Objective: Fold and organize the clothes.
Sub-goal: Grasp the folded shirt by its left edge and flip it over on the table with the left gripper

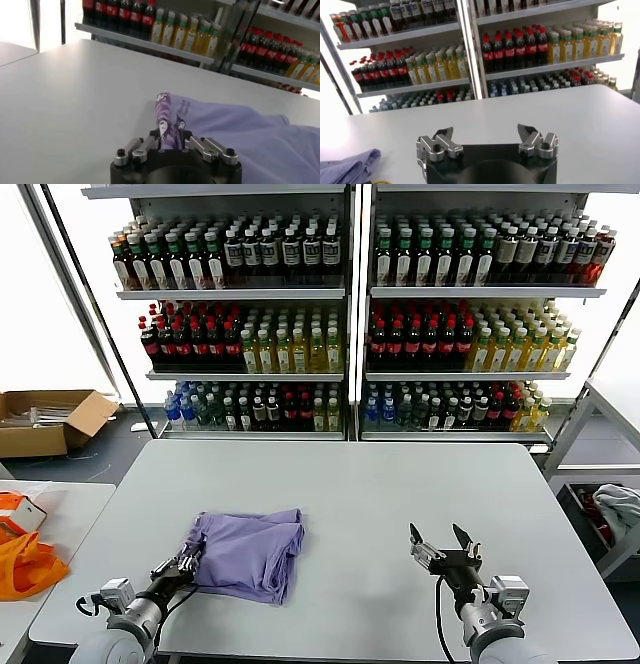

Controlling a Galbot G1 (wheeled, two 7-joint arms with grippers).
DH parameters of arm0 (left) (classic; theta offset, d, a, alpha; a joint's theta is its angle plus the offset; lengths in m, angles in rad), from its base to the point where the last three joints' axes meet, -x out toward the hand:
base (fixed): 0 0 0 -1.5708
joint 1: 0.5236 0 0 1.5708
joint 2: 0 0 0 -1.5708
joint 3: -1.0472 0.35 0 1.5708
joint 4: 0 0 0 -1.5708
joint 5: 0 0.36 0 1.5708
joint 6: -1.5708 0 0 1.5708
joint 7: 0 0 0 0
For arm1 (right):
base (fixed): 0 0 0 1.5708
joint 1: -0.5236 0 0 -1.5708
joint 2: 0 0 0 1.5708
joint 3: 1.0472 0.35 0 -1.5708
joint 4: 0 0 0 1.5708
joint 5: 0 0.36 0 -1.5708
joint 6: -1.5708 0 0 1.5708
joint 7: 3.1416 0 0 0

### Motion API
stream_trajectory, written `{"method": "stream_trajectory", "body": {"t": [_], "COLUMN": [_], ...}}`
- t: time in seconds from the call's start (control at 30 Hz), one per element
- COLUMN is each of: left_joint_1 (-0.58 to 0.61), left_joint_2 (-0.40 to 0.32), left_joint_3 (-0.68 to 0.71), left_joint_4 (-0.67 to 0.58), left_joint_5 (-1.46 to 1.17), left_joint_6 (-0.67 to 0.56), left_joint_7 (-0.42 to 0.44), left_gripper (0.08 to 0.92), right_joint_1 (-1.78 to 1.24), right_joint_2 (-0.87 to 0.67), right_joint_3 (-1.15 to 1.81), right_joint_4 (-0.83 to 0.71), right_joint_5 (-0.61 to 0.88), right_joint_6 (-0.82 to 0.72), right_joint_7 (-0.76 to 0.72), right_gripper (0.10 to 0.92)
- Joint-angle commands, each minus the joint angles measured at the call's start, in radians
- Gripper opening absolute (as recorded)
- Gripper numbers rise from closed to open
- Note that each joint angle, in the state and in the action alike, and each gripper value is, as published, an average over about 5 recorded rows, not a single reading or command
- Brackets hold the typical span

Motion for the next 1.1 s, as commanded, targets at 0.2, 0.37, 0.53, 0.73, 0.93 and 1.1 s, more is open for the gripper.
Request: {"method": "stream_trajectory", "body": {"t": [0.2, 0.37, 0.53, 0.73, 0.93, 1.1], "left_joint_1": [0.011, 0.028, 0.040, 0.036, -0.028, -0.067], "left_joint_2": [-0.005, 0.017, 0.038, 0.088, 0.211, 0.312], "left_joint_3": [-0.019, -0.066, -0.137, -0.248, -0.404, -0.539], "left_joint_4": [-0.011, -0.021, -0.017, 0.003, 0.089, 0.101], "left_joint_5": [0.017, 0.011, 0.012, -0.007, -0.008, 0.061], "left_joint_6": [-0.020, -0.034, -0.052, -0.053, -0.056, -0.060], "left_joint_7": [0.003, -0.004, 0.001, 0.003, 0.001, 0.006], "left_gripper": [0.122, 0.114, 0.114, 0.114, 0.114, 0.114], "right_joint_1": [0.004, 0.005, 0.010, 0.021, 0.029, 0.034], "right_joint_2": [-0.002, -0.006, -0.008, -0.016, -0.025, -0.028], "right_joint_3": [0.003, 0.005, 0.002, 0.001, 0.001, 0.000], "right_joint_4": [-0.003, -0.006, -0.011, -0.018, -0.023, -0.031], "right_joint_5": [0.003, 0.008, 0.010, 0.021, 0.033, 0.038], "right_joint_6": [-0.001, -0.001, -0.001, -0.001, -0.001, -0.002], "right_joint_7": [0.003, 0.003, 0.003, 0.003, 0.003, 0.003], "right_gripper": [0.823, 0.823, 0.823, 0.823, 0.823, 0.823]}}
